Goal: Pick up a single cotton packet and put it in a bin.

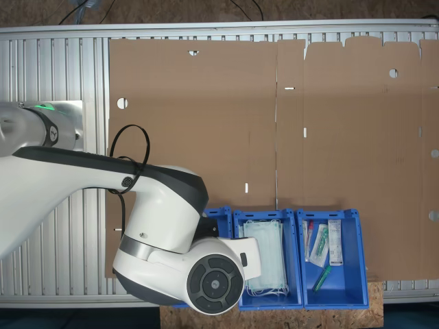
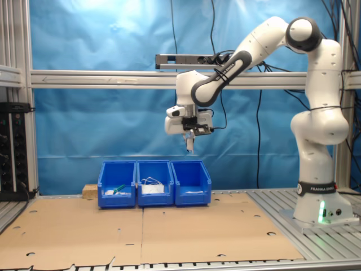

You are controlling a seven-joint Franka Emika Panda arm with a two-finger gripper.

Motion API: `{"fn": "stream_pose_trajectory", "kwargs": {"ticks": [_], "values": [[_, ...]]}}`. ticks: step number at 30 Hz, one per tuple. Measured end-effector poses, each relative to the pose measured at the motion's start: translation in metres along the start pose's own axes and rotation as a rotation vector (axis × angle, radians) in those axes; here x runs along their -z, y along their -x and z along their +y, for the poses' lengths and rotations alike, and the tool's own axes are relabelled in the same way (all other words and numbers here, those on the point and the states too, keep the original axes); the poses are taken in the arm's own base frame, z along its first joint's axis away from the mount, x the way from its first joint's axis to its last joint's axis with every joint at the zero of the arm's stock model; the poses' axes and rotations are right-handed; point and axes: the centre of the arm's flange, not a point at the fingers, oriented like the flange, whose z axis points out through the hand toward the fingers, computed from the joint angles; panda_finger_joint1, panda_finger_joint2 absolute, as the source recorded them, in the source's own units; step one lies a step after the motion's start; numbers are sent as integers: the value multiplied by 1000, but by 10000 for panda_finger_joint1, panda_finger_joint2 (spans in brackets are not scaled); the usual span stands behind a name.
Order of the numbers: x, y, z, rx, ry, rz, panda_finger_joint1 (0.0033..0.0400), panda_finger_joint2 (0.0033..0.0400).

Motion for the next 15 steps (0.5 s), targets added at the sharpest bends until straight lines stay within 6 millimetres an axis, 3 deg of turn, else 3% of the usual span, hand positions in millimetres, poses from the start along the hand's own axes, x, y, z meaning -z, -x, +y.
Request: {"fn": "stream_pose_trajectory", "kwargs": {"ticks": [15], "values": [[-7,18,6,19,15,0,60,60]]}}
